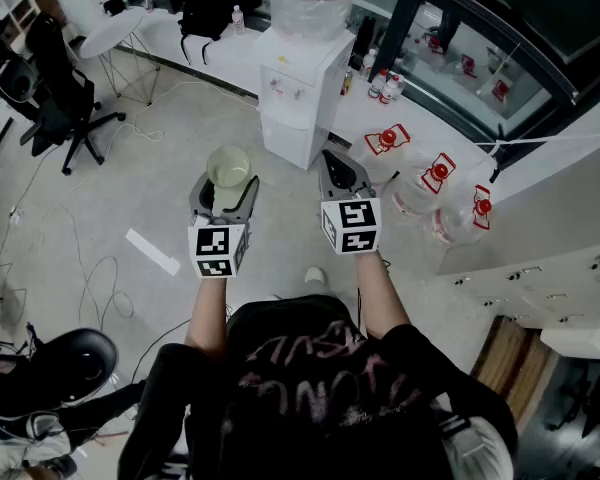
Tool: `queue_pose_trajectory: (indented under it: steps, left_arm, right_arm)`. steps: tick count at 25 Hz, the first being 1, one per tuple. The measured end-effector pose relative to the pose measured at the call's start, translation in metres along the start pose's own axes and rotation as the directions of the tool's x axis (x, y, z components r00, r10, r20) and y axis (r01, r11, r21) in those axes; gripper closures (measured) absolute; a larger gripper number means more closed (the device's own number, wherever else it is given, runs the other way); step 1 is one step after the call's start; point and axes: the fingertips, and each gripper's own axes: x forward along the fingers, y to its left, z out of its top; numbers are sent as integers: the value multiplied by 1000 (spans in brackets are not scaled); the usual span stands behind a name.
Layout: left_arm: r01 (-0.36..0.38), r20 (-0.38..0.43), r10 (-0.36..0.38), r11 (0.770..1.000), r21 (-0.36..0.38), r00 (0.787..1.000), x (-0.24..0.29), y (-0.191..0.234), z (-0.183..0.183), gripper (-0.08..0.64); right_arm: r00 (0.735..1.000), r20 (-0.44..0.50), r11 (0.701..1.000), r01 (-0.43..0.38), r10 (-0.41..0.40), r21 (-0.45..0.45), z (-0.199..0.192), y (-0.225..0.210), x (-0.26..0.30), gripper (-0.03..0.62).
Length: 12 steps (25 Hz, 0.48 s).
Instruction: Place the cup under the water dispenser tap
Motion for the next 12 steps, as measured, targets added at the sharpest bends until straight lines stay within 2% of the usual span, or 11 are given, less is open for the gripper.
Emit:
queue_pose_trajectory:
  steps: [12]
  left_arm:
    - [2, 0, -2, 1000, 4, 1000, -14, 3, -2, 219]
  right_arm:
    - [1000, -6, 1000, -7, 7, -4, -1, 15, -3, 578]
